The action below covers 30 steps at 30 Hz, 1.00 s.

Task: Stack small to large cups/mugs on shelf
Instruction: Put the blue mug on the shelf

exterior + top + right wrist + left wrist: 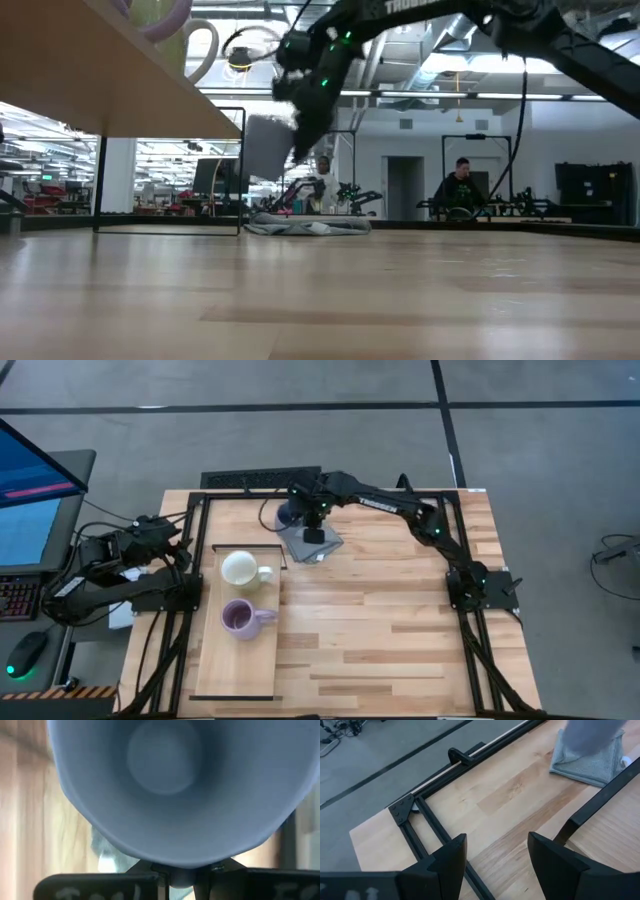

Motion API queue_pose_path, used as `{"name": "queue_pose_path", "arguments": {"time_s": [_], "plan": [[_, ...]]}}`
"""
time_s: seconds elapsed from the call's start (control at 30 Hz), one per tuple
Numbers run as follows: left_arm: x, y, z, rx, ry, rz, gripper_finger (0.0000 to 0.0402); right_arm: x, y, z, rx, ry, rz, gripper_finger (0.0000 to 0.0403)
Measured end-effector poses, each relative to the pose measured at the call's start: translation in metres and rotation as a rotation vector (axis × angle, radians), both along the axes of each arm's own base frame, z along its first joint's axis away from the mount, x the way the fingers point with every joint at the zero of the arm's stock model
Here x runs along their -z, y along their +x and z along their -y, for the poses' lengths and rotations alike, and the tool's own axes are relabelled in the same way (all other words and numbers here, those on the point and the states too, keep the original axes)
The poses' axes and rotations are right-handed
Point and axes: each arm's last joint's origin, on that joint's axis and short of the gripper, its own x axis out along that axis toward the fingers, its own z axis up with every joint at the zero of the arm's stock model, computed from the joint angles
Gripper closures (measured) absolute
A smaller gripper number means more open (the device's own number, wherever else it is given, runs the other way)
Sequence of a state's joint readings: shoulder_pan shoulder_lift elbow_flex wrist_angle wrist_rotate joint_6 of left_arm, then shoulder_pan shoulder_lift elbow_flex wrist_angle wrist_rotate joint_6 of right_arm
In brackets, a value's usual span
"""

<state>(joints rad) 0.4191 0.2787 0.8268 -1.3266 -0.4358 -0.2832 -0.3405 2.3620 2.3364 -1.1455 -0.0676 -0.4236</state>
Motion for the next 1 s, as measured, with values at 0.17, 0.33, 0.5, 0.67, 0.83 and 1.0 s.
{"name": "queue_pose_path", "arguments": {"time_s": [0.17, 0.33, 0.5, 0.67, 0.83, 1.0], "plan": [[0.0, 0.0, 0.0, -0.001, 0.0, 0.0, 0.0199, 0.024, 0.004, 0.002, -0.032, 0.038, -0.056, 0.0346], [0.0, 0.0, 0.0, -0.001, -0.001, 0.001, 0.0199, 0.038, 0.009, -0.002, -0.056, 0.053, -0.085, 0.0346], [0.0, 0.0, 0.0, -0.001, 0.0, 0.0, 0.0199, 0.038, 0.014, -0.007, -0.106, 0.031, -0.056, 0.0346], [0.0, 0.0, 0.0, -0.01, 0.007, -0.003, 0.0199, 0.039, 0.021, -0.012, -0.168, -0.006, -0.015, 0.0346], [0.0, 0.0, 0.0, -0.019, 0.01, -0.001, 0.0199, 0.037, 0.026, -0.011, -0.196, -0.032, 0.031, 0.0346], [0.0, 0.0, 0.0, -0.022, 0.01, -0.001, 0.0199, 0.035, 0.029, -0.011, -0.215, -0.013, 0.076, 0.0346]]}}
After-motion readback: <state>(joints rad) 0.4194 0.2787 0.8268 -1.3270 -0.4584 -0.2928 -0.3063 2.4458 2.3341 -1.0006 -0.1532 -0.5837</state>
